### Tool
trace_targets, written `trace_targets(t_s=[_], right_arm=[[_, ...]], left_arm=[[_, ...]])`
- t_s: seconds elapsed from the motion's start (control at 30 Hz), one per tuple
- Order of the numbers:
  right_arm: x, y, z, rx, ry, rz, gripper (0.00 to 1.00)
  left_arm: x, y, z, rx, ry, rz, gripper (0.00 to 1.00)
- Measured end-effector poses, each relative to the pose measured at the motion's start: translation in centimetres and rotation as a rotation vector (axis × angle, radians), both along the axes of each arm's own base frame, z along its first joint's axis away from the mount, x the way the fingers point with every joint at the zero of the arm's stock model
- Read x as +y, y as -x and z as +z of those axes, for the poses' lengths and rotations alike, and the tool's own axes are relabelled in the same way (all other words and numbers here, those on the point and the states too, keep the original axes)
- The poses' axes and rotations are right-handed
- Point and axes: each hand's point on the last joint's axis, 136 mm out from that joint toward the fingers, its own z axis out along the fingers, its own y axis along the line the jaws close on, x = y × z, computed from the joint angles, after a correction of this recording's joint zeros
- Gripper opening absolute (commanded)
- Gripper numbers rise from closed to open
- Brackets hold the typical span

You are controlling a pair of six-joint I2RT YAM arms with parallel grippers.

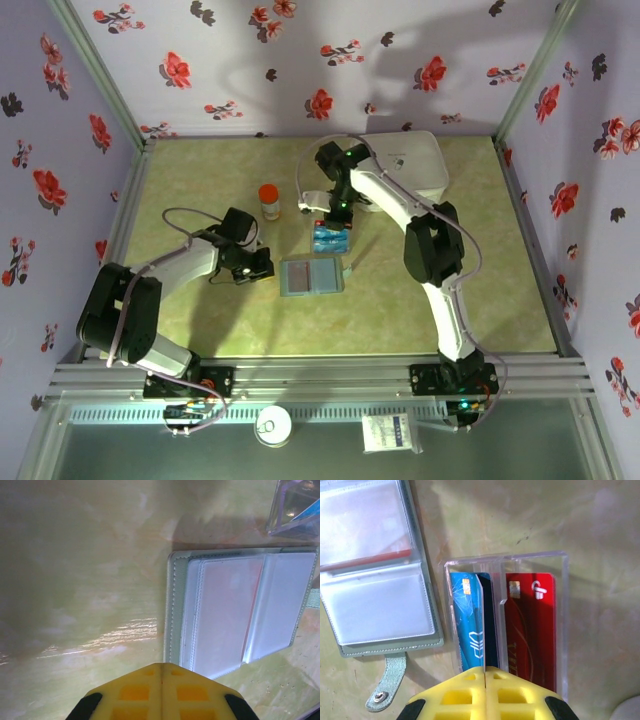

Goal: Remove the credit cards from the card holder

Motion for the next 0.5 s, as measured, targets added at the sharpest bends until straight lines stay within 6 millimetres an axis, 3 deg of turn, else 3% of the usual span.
trace_targets(t_s=[0.23, 0.5], right_arm=[[-0.35, 0.44, -0.43, 0.038, 0.010, 0.002, 0.18], [-0.93, -0.29, -0.27, 0.014, 0.011, -0.030, 0.19]], left_arm=[[0.00, -0.05, 0.02, -0.001, 0.001, 0.001, 0.04], [-0.14, -0.32, 0.28, -0.011, 0.005, -0.001, 0.09]])
